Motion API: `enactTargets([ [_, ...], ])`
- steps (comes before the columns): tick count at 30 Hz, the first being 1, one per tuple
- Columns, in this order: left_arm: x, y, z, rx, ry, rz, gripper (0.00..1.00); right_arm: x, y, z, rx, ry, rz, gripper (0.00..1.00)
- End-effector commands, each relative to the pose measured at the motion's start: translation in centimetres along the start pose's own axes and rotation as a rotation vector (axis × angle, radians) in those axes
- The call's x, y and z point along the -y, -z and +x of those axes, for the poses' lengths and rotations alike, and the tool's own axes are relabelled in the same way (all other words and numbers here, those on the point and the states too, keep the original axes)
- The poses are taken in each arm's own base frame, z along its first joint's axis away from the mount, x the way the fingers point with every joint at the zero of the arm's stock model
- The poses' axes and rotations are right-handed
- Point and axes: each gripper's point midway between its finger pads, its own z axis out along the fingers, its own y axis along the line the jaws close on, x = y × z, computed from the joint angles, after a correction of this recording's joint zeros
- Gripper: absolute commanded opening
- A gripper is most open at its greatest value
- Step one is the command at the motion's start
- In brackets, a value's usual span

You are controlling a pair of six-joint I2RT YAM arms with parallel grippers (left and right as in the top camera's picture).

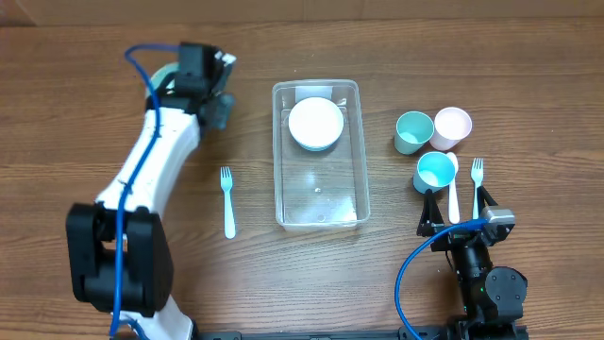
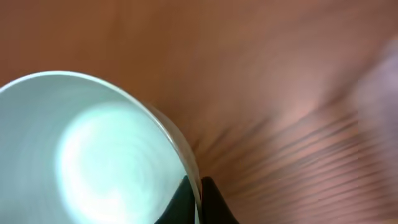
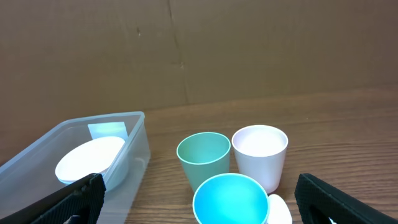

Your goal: Pack container

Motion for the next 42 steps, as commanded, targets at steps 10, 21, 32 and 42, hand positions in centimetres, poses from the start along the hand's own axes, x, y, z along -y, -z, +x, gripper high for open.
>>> enactTargets([
  [10,19.9,10.2,-7.3,0.27,-0.313,0.253,0.04,-0.1,0.0,0.2,0.003,0.002,-0.005,1.0],
  [21,24.9,3.0,-2.6,0.093,-0.4,0.303,0.13,-0.1,0.0,0.2,0.003,0.002,-0.005,1.0],
  [32,18.4,8.4,-6.8,0.173,-0.218,0.082,0.19,-0.1,0.0,0.2,0.003,0.002,-0.005,1.0],
  [42,5.3,22.3,4.6,-0.079,0.348,0.18,0.45,-0.1,0.0,0.2,0.003,0.002,-0.005,1.0],
])
